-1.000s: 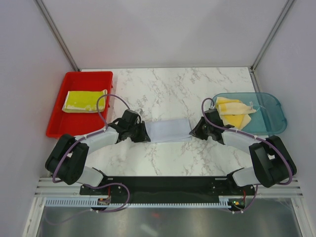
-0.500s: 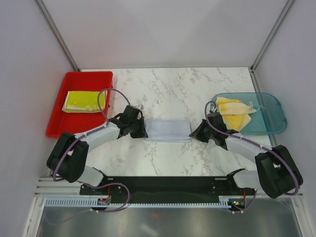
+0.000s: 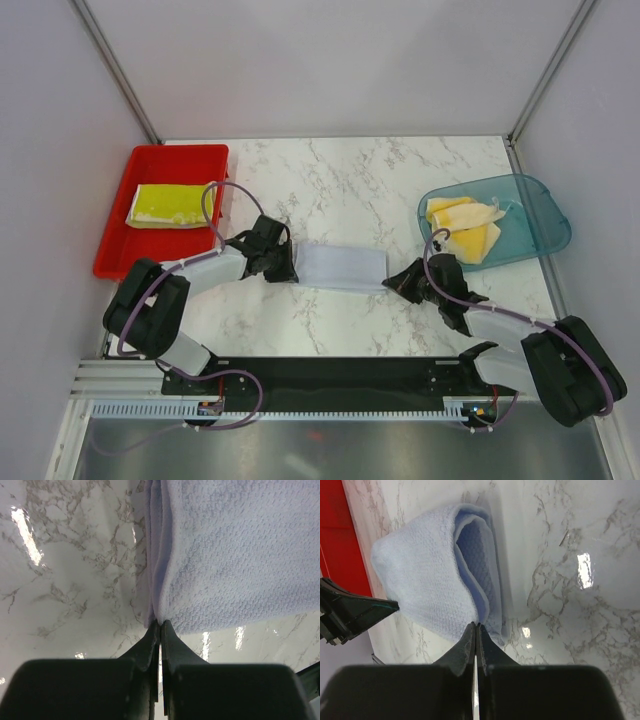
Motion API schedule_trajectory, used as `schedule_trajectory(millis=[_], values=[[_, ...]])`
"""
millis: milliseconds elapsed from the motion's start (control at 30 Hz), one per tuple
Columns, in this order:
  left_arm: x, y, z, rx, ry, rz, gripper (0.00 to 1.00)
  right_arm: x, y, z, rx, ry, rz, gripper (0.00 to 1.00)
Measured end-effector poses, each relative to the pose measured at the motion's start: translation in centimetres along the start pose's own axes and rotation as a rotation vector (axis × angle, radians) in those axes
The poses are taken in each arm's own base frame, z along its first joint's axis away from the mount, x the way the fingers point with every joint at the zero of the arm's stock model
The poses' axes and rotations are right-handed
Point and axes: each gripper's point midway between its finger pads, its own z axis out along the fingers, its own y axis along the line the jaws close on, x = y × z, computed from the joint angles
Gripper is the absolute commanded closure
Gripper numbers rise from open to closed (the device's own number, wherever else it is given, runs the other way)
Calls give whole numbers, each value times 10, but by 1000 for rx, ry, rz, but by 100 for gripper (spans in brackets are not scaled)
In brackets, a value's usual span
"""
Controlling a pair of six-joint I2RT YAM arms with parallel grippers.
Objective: Fold and stack the towels
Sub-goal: Fold the towel
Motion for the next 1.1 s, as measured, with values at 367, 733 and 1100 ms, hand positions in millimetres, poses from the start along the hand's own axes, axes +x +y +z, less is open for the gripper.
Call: schedule_trajectory(millis=[367,733,1100], values=[[-2,-2,2,7,4,-1,98,-11,12,-12,75,25,-84,100],[-5,-6,6,27,2,0,98,21,-22,-27,135,26,-65,100],[-6,-13,10,61,12,1,93,27,-29,-29,103,-29,-22,80]])
